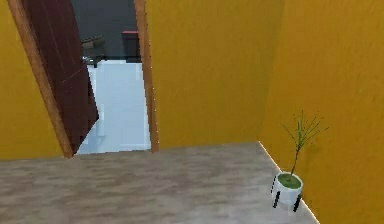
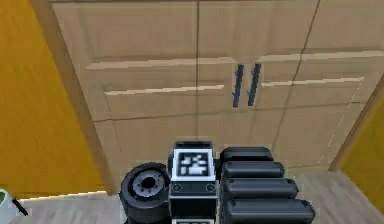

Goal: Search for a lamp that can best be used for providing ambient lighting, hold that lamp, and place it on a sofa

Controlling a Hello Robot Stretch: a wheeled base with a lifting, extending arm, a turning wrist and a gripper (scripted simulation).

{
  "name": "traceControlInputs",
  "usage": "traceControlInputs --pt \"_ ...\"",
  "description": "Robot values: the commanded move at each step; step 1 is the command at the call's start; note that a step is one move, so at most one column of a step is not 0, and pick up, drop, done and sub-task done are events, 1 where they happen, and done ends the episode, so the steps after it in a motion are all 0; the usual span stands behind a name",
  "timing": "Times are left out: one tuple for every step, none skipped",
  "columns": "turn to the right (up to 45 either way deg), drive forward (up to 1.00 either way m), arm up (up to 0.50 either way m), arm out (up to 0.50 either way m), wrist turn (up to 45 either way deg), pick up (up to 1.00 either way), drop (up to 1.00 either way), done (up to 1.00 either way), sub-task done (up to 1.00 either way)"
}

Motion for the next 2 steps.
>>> traceControlInputs --pt "-45.0 0.00 0.00 0.00 0.0 0.00 0.00 0.00 0.00" --pt "-39.0 0.00 0.00 0.00 0.0 0.00 0.00 0.00 0.00"
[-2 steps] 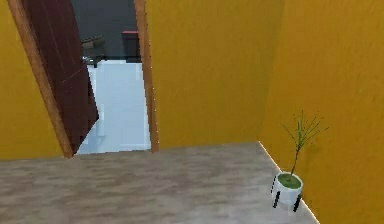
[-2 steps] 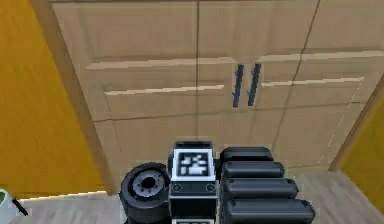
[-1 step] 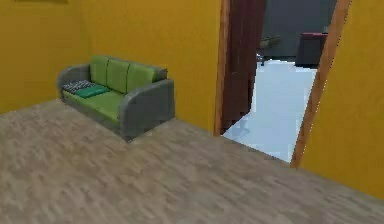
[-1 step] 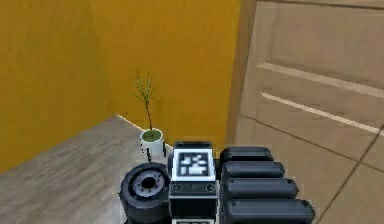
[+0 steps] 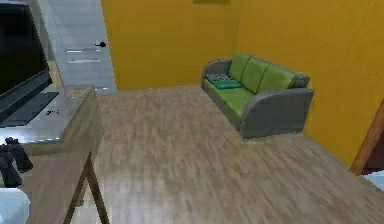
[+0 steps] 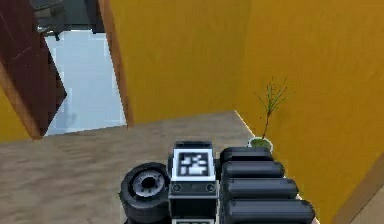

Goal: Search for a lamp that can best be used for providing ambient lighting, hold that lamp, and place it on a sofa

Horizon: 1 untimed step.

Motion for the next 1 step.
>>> traceControlInputs --pt "-3.0 0.00 0.00 0.00 0.0 0.00 0.00 0.00 0.00"
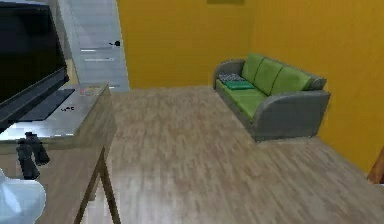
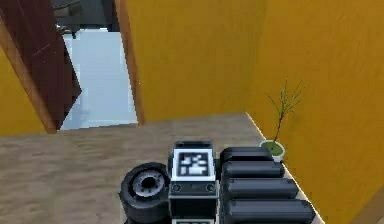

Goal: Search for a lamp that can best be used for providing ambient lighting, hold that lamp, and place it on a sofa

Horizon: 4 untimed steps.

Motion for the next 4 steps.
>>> traceControlInputs --pt "0.0 1.00 0.00 0.00 0.0 0.00 0.00 0.00 0.00" --pt "0.0 1.00 0.00 0.00 0.0 0.00 0.00 0.00 0.00" --pt "0.0 0.90 0.00 0.00 0.0 0.00 0.00 0.00 0.00" --pt "-45.0 0.00 0.00 0.00 0.0 0.00 0.00 0.00 0.00"
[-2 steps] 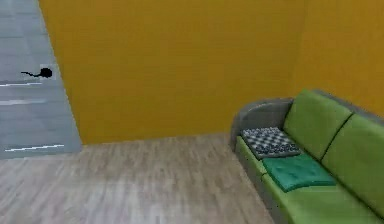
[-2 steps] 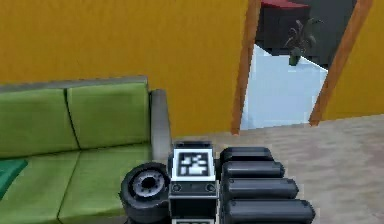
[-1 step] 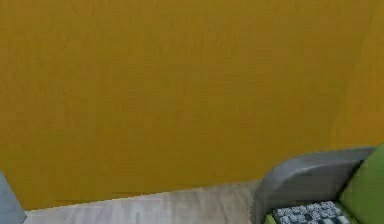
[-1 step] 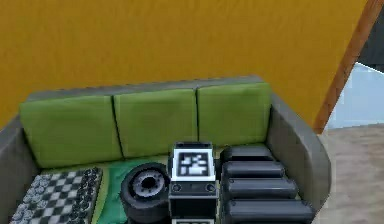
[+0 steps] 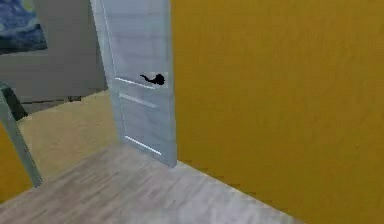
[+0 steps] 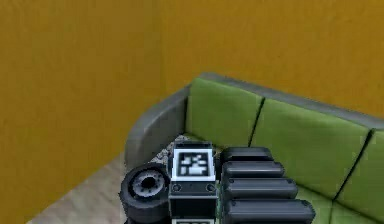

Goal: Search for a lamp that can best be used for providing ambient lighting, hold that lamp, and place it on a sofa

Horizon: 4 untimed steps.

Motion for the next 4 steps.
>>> traceControlInputs --pt "-45.0 0.00 0.00 0.00 0.0 0.00 0.00 0.00 0.00" --pt "-15.0 0.00 0.00 0.00 0.0 0.00 0.00 0.00 0.00" --pt "45.0 0.00 0.00 0.00 0.0 0.00 0.00 0.00 0.00" --pt "45.0 0.00 0.00 0.00 0.0 0.00 0.00 0.00 0.00"
